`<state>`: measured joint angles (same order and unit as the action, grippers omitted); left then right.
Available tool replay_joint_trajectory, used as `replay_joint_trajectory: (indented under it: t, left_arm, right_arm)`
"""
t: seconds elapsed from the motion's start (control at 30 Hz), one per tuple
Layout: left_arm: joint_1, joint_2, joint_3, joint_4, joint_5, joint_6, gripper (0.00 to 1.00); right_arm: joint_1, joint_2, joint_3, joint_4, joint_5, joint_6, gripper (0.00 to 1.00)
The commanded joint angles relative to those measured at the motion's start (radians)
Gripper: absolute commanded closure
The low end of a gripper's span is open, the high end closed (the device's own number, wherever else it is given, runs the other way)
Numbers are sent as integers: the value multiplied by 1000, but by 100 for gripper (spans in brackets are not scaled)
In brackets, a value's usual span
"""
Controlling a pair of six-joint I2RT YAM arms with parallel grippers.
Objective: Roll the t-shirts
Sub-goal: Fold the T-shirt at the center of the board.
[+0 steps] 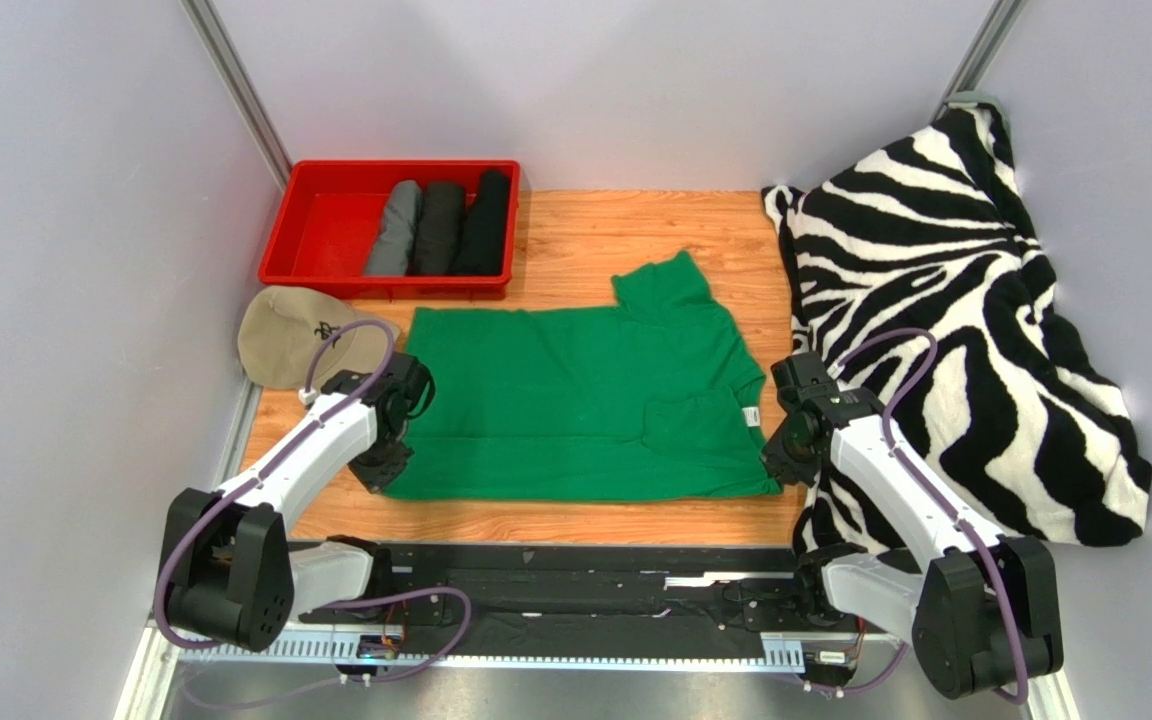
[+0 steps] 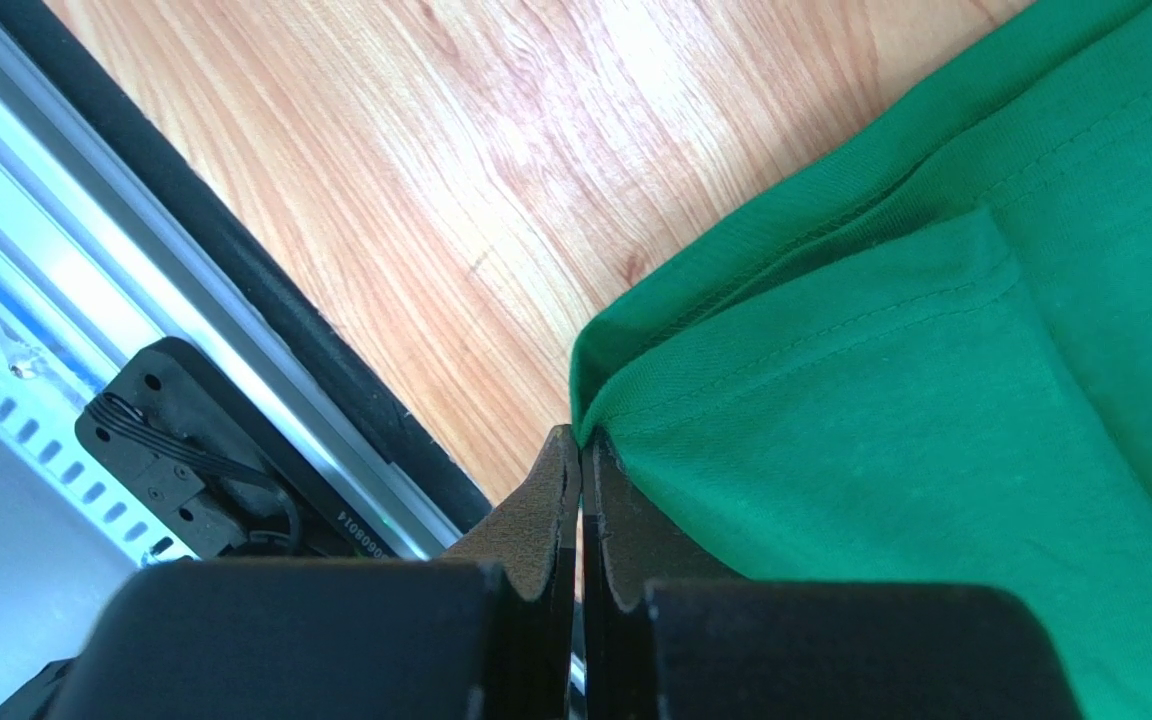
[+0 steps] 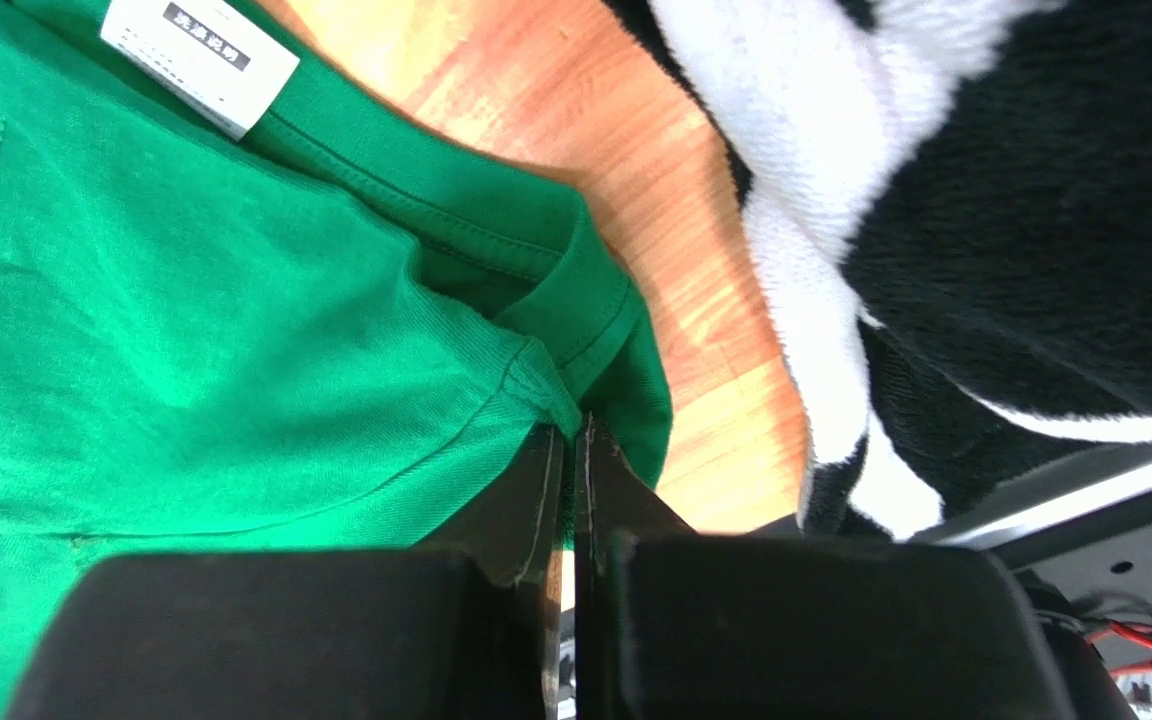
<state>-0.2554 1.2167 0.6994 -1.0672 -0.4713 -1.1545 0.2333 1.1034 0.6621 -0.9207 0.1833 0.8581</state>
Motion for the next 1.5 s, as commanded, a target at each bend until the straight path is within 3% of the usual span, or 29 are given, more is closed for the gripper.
replay_joint_trajectory:
  t: [0.0,0.27,0.33,0.4,0.43,0.47,0.53,0.57,0.6,0.8,0.93,1.1,1.2,1.47]
  left_arm:
    - [5,-62,-1,-74,-75,-24,100]
    - [4,-140,32,-146,-90,-68,100]
    - [5,-149,43,-164,-93,-77,99]
    - [5,-158,48,-174,-87,-82,79]
    - [5,-170,51,-178,-86,-80,71]
    - [5,-177,54,-181,-81,-80,56]
    - [5,-190,74,-178,-73,-48,45]
    - [5,-194,90,-178,-78,-34,39]
    - [5,-194,132,-183,-85,-22,37]
    - [5,-106,285,166,-14,385,42]
    - [5,149,423,378,39,574,46]
    - [22,415,642,456,46,726,47]
    - [54,584,760,454,88,794,49]
    - [146,756,887,455,252,826,55]
  right_arm:
    - [-12,-33,40,-92,35,8,100]
    - [-46,-88,71,-187,33,19,100]
    - [-58,-114,62,-185,24,9,95]
    - [-60,-120,62,-190,24,1,79]
    - [-60,-119,64,-190,21,-8,58]
    - [-60,-117,68,-190,7,-13,50]
    - [-60,-114,82,-185,-4,-33,31]
    - [-58,-117,102,-181,-14,-43,29]
    - [-58,-120,116,-178,-15,-51,13]
    - [3,-87,220,103,-119,-159,6]
    - [52,131,358,271,-88,-203,9]
    - [47,363,511,370,-93,-292,13]
    - [31,415,571,405,-85,-318,14]
    - [-22,532,626,447,-130,-347,18]
